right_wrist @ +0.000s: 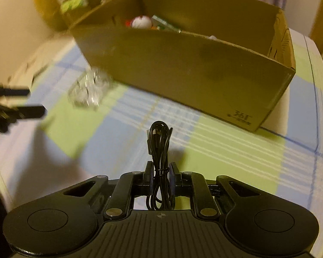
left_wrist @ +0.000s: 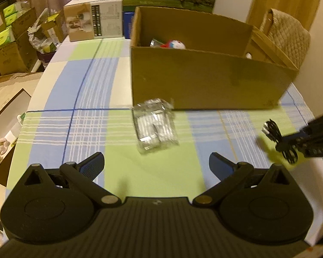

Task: Organize objects
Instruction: 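Grasp the clear plastic package with the left tool while the right tool holds the cable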

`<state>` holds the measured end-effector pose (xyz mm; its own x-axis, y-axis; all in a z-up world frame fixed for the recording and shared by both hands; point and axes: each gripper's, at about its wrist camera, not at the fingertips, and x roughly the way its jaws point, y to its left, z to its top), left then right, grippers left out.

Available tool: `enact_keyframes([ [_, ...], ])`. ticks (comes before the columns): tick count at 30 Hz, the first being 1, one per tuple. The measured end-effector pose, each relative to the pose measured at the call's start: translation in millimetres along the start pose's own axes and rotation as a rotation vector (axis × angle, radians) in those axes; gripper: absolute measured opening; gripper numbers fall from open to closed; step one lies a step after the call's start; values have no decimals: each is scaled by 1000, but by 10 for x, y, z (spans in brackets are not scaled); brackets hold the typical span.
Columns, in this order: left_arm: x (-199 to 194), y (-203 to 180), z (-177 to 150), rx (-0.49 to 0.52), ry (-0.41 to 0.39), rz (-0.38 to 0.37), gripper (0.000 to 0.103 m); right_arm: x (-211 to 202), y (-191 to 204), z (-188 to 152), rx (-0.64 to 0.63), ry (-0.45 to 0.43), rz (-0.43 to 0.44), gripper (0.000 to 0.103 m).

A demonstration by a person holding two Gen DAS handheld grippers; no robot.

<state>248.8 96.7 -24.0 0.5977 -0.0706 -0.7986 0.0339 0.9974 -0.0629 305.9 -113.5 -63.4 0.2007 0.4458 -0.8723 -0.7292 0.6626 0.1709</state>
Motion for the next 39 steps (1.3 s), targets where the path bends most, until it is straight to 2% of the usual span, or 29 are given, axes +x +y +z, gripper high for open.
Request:
enact_keyframes([
  [3,116,85,49,-32,-11,8,97,37,97,28,48,-27,-3,11],
  [12,619,151,184,-41,-7,5,78,224,263,59,59,-47,-36,11],
  [14,715,151,194,-42,-2,3,65,244,269,76,55,-47,-38,11],
  [16,806,143,197,-36,2,14,59,262,274,83,52,-48,-44,11],
  [20,903,136,161,-25,11,10,37,286,279,85,47,-42,-49,11],
  [22,895,139,143,-33,16,-4,30,285,289,72,47,-39,-51,11],
  [24,852,93,119,-9,38,9,29,267,305,47,48,-39,-53,11],
  [28,662,-49,-41,27,71,-33,27,184,349,-71,63,-44,-56,11],
  [31,504,-156,-242,34,78,-66,27,129,368,-187,86,-45,-54,11],
  [34,399,-253,-442,49,69,-66,29,87,371,-312,111,-41,-52,11],
  [39,381,-266,-498,23,62,-68,30,58,393,-439,129,-30,-52,11],
])
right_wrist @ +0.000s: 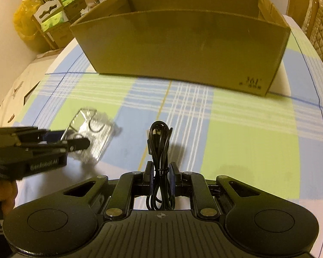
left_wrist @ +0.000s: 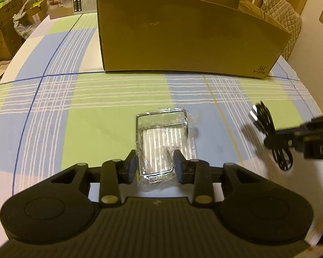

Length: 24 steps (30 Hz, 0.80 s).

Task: Organize objects
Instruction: 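Grasp the clear plastic package with the left tool while the right tool holds the cable, then lift and carry the package and cable over the cardboard box with both tools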

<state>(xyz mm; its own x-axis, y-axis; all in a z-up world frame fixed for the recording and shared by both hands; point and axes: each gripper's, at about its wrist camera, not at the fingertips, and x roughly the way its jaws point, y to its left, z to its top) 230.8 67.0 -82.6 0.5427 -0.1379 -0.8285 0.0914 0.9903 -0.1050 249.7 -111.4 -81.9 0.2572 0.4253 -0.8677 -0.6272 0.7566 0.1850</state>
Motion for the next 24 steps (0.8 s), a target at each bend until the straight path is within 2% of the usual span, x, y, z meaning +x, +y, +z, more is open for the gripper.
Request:
enact_keyframes([
  [4,32,-29,39,26,4,6,32,-5,-19,-51,10,7,-16,11],
  [10,6,-62,54,8,30,10,27,-53,7,-103,20,5,-26,11],
  [17,-159,-205,-71,1,51,30,27,-230,80,-140,27,-27,-20,11],
  [24,-416,-325,-201,-25,46,13,27,-470,141,-198,27,-62,-19,11],
])
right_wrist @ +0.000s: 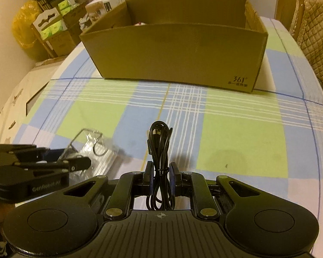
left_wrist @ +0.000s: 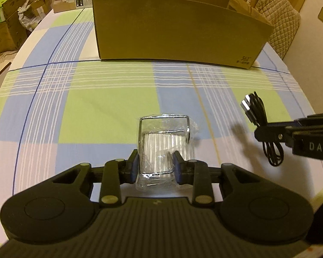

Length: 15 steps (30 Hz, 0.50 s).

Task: Organize objects
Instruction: 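Lift and carry the package and cable over the cardboard box with both tools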

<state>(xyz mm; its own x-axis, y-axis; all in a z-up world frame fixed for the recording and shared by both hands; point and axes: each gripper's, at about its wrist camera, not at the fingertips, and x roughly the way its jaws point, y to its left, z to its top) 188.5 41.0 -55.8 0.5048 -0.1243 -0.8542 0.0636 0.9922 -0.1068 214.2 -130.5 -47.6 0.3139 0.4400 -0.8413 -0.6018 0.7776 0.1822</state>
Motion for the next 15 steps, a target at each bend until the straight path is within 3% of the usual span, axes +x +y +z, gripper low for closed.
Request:
enact_keyframes([
  [15,-554,-224,-106,6,-56,-20,27,-494,78,-186,4,-56,8,11],
])
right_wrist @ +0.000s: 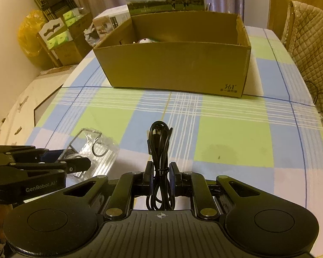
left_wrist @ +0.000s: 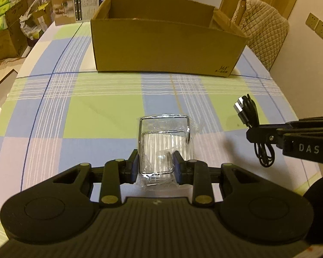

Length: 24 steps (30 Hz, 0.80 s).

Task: Organize objects
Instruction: 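Lift and carry the package and cable over the cardboard box with both tools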

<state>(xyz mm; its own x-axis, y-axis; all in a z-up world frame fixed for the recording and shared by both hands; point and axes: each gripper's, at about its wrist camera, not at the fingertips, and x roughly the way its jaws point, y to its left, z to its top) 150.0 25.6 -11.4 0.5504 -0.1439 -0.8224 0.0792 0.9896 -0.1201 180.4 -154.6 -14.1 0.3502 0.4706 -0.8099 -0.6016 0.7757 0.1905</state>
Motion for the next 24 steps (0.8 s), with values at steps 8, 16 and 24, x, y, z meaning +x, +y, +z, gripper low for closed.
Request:
enact_keyframes([
  [8,-220,-78,-13,8,-27,-3,26,-167,18,-105,2,-16,-2,11],
  [16,-343,-153,-21,19,-42,-8,27,-292,6,-141,7,-36,-1,11],
  [24,-427,-196,-10,31,-55,-7,26,-341,-46,-159,13,-47,-1,11],
])
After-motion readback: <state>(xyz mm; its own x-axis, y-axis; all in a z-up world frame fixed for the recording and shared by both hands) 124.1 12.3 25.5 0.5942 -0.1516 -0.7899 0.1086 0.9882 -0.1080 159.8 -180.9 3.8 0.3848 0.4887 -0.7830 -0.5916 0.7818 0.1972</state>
